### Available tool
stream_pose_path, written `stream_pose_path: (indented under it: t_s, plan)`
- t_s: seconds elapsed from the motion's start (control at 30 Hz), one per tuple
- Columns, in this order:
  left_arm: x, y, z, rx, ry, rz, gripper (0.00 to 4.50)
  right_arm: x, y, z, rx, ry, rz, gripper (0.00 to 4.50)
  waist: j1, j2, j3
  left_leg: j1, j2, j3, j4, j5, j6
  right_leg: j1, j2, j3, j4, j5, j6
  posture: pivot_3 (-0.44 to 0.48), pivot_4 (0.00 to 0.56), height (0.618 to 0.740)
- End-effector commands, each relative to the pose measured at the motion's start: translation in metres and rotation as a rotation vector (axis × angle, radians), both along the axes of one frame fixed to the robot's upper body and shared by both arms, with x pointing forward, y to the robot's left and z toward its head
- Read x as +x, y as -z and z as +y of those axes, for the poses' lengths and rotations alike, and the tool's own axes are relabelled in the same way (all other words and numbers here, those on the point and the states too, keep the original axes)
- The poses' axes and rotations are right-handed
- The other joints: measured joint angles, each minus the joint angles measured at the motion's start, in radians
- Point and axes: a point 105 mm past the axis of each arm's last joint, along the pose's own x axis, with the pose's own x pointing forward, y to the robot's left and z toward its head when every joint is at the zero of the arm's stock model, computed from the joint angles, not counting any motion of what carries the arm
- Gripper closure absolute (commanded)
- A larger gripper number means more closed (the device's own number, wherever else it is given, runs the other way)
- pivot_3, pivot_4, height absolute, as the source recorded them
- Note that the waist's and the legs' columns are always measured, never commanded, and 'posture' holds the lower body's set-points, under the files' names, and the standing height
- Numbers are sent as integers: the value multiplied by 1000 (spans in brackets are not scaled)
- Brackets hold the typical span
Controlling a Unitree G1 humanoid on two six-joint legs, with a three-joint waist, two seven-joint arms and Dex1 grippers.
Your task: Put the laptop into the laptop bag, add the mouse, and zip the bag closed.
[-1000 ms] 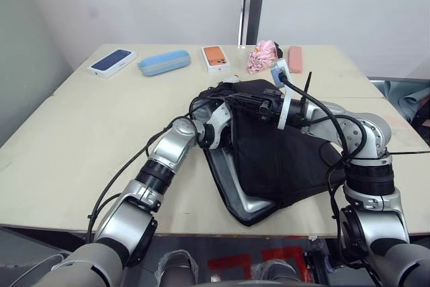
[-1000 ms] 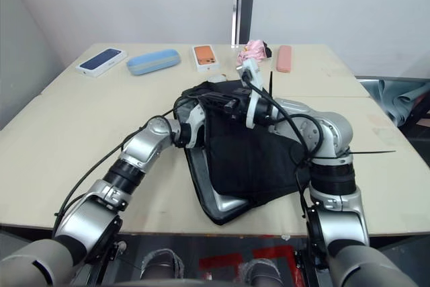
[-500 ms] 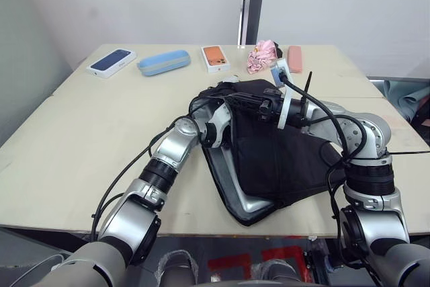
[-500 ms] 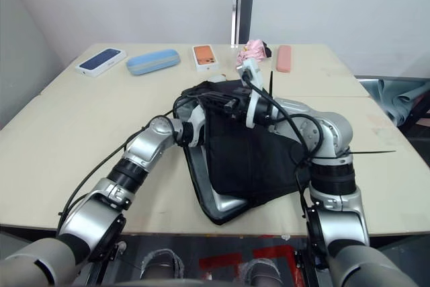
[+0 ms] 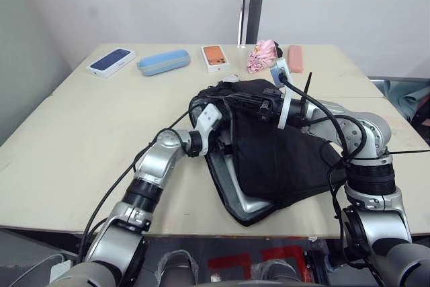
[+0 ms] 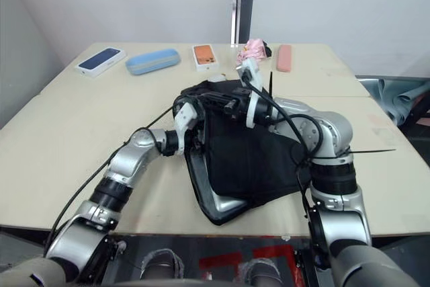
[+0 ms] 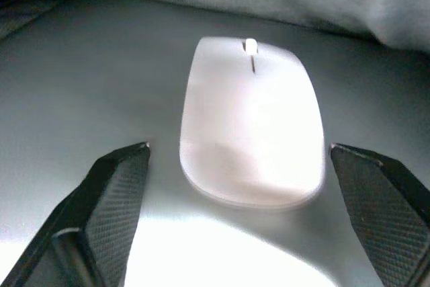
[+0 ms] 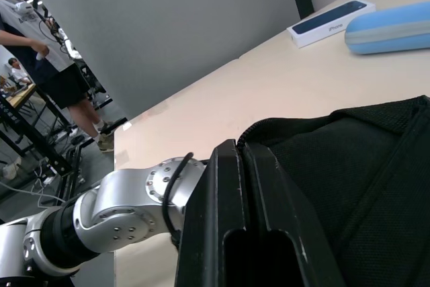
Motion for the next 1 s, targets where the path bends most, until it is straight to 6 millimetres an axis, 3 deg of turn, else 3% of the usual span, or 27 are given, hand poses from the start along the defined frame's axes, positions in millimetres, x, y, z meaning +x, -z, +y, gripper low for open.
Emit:
stream_pose_path:
  t_s: [0.03, 0.23, 0.33, 0.57, 0.67, 0.8, 1.0]
  plan:
    - [-7, -25, 15, -68, -17, -54, 44, -3, -15, 2, 20, -21, -89, 4500, 0, 0, 0, 0, 0, 0, 0, 0, 0, 0, 0, 0, 0, 0, 0, 0, 150, 740]
    - [-22, -32, 52, -51, -79, -38, 44, -5, -8, 4, -12, -46, -95, 4500, -1, 0, 0, 0, 0, 0, 0, 0, 0, -1, 0, 0, 0, 0, 0, 0, 150, 740]
    - [-27, -38, 83, -23, -156, -39, 44, -6, -3, 6, -40, -61, -99, 4500, -3, 1, 0, 0, 0, 0, 0, 0, 0, -1, 0, 0, 0, 0, 0, 0, 150, 740]
    - [-42, -52, 138, -1, -303, -36, 44, -12, 30, 11, -231, -126, -154, 4500, -1, 1, 0, 0, 0, 0, -2, -1, -1, -2, 1, 0, -1, -1, 1, 0, 150, 740]
    - [-54, -48, 151, 0, -341, -3, 44, -18, 50, 8, -330, -169, -190, 4500, -1, 1, 0, 0, 0, 0, -2, -1, -1, -1, 0, 0, -1, -1, 1, 0, 150, 740]
    - [-72, -37, 166, 33, -375, 41, 44, -27, 61, 4, -355, -227, -169, 4500, -6, 1, 0, 0, 0, 0, -2, -1, 0, -1, 0, 0, -1, -1, 1, 0, 150, 740]
    - [-83, -31, 190, 54, -453, 70, 44, -37, 82, -2, -435, -314, -166, 4500, -7, 0, 0, 1, 0, 0, -1, -1, 0, -1, 0, 1, 1, -1, 2, 0, 150, 740]
